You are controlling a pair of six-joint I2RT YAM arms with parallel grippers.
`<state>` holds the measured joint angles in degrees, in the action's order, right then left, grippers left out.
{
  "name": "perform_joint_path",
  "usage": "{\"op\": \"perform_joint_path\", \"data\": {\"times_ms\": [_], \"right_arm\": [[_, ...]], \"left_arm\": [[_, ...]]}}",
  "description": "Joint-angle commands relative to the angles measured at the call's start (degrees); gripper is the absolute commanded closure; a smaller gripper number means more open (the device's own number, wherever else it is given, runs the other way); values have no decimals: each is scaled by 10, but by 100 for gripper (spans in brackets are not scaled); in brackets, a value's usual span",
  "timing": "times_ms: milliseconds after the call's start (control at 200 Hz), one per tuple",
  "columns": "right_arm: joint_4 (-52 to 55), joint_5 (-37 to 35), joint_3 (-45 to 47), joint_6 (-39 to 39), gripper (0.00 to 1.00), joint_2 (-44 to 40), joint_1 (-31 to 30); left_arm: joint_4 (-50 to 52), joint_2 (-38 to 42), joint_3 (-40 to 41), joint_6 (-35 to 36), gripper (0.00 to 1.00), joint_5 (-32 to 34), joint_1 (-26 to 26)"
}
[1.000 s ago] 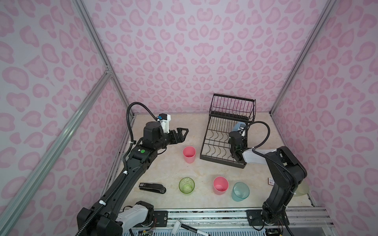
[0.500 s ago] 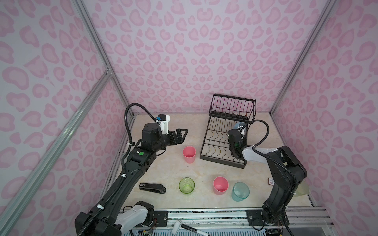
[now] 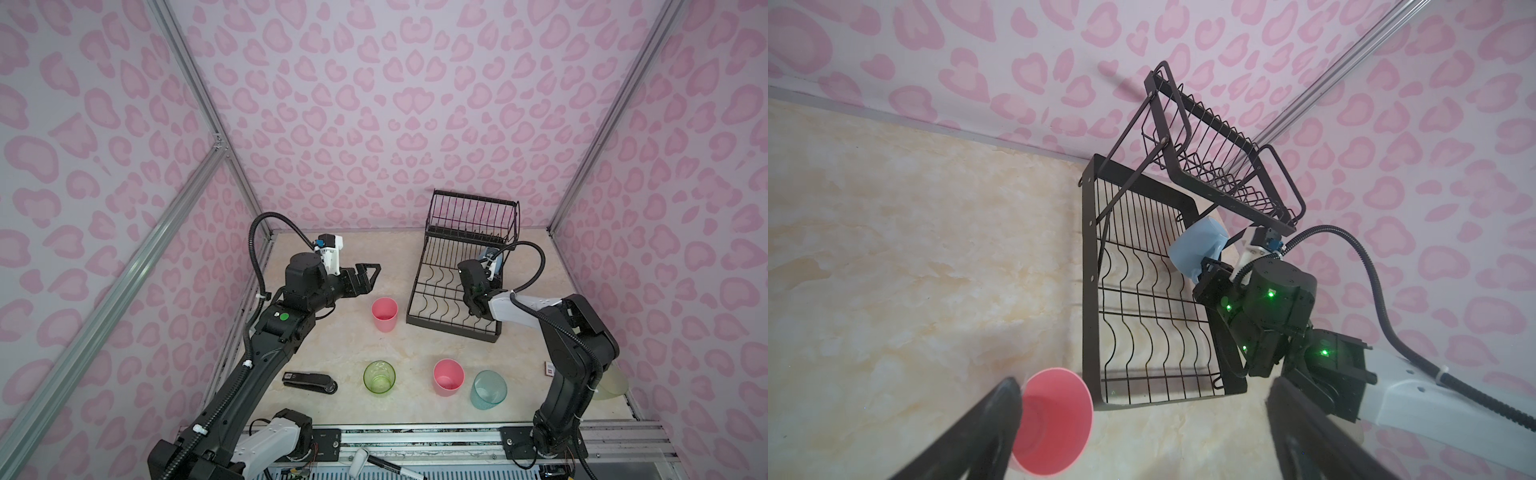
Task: Load cups into a dish rack
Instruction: Place the cup upside down at the dish rack.
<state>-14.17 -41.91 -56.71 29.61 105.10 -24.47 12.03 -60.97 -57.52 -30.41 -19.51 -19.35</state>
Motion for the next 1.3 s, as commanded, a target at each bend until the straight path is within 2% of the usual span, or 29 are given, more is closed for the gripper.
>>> {"op": "perform_joint_path", "data": {"times_ms": [0,395,940,1100,1295], "right_arm": [[71,7,11,24,92,5,0],[76,9,17,36,78,14,0],[106,20,-37,45,75,53,14],[158,29,-74,67,75,72,23],[183,38,-96,60,69,86,31]], "left_arm": [[-15,6,4,2,6,2,0],[-18,11,8,-1,6,2,0],[-9,22,19,5,5,10,0],[-7,23,21,7,5,11,0],[-7,23,20,5,5,9,0]]}}
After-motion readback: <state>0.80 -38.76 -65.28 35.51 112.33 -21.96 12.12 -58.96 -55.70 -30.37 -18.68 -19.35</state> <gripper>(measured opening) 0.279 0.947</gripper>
